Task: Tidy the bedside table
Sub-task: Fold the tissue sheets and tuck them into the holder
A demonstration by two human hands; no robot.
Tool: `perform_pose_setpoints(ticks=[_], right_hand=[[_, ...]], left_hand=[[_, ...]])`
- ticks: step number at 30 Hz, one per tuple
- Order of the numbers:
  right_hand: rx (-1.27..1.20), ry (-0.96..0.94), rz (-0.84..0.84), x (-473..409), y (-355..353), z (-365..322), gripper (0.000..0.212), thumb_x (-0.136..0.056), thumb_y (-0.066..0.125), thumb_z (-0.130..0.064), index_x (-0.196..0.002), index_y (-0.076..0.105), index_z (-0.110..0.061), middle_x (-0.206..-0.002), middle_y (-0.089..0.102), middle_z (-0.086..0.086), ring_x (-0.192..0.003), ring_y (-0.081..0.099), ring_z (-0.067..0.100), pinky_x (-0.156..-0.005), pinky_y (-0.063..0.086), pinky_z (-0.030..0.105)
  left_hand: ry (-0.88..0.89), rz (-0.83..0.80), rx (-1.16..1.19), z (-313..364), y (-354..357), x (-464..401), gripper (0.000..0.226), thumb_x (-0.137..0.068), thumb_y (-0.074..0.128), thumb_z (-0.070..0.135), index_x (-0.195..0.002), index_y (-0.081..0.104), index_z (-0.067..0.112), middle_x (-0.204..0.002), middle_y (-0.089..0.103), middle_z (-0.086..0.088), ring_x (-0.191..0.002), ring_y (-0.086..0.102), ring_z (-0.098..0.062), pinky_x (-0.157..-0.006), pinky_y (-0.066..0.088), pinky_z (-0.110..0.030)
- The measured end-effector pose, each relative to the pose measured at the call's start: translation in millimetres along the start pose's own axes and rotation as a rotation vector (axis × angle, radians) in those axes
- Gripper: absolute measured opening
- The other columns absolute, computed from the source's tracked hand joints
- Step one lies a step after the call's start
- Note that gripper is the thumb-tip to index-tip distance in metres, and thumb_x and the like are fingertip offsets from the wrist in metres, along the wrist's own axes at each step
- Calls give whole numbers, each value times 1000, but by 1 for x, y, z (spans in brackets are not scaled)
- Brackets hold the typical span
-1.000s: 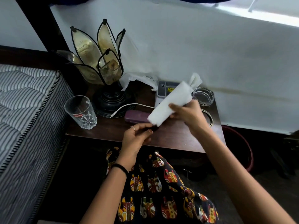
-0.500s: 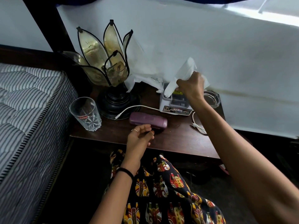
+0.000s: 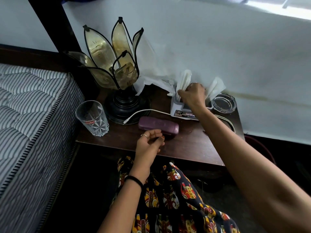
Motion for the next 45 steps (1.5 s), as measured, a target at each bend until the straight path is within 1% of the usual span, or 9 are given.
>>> perform_pose_setpoints(ticks=[3,6,10,16,21,27,35,41,45], right_hand=[[-17,-27,14,5,3,4,19,-76,63,-25,-73,54,-9,-99,58,12,-87,54,29,-70,36,31],[-29,-93,145,20,5,6,36,-82,59,-30,-109,51,-7,-118,51,12,-106,55,33,-89,44,40],[79,-438,276,38,8,-7,35,-85,56,-23,-115,52,-6,-121,48,15,-110,52,36,-95,40,42],[620,-857,-95,42,41,-27,36,-92,50,-33,-116,63,-10,-156,25,13,-143,19,38,-116,24,51],[712,-735,-185,27,51,-34,51,-93,47,-29,-139,44,-7,-159,17,4,-146,14,33,-118,15,46],[415,-662,-76,18,29,-54,55,-89,51,-20,-139,41,-1,-155,29,5,-133,38,34,-109,34,43],[-48,-476,77,17,-28,-68,56,-89,54,-12,-141,40,2,-153,34,10,-141,34,20,-106,20,13],[-416,-325,154,44,-89,-31,61,-84,63,-4,-141,41,-6,-151,36,5,-133,46,16,-104,46,31],[-583,-246,362,70,-142,42,60,-82,67,0,-138,43,4,-143,39,5,-102,51,-26,-83,41,0]], left_hand=[[1,9,-5,0,1,-1,19,-86,63,8,-96,64,24,-97,69,4,-76,66,-8,-62,46,-21],[6,19,-15,0,2,-2,19,-85,63,9,-95,65,25,-94,69,7,-74,66,-6,-61,46,-19],[17,32,-15,0,2,-2,19,-85,63,7,-93,64,24,-92,69,6,-73,65,-7,-58,46,-17],[11,47,1,1,1,-4,18,-86,62,6,-91,63,23,-93,68,5,-72,63,-9,-59,46,-21],[7,17,2,0,0,-4,17,-86,62,8,-94,63,24,-93,68,7,-71,64,-5,-60,46,-20],[3,6,-21,0,0,-3,17,-87,61,10,-98,64,22,-95,68,6,-74,63,-5,-61,46,-18],[14,-7,-65,2,5,5,16,-86,62,11,-99,64,20,-100,68,0,-75,64,-6,-62,49,-17],[19,-56,-134,1,14,15,15,-87,61,9,-97,63,20,-102,67,-6,-77,63,-9,-59,47,-13],[41,-96,-214,-2,21,21,14,-87,61,10,-96,63,21,-100,67,-5,-75,63,-8,-55,46,-9]])
Point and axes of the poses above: each hand's wrist, its own x-axis away from the middle knuckle, its own y-axis out of the palm, z = x × y, the point moved 2 cm from there along -x, towards the middle knuckle
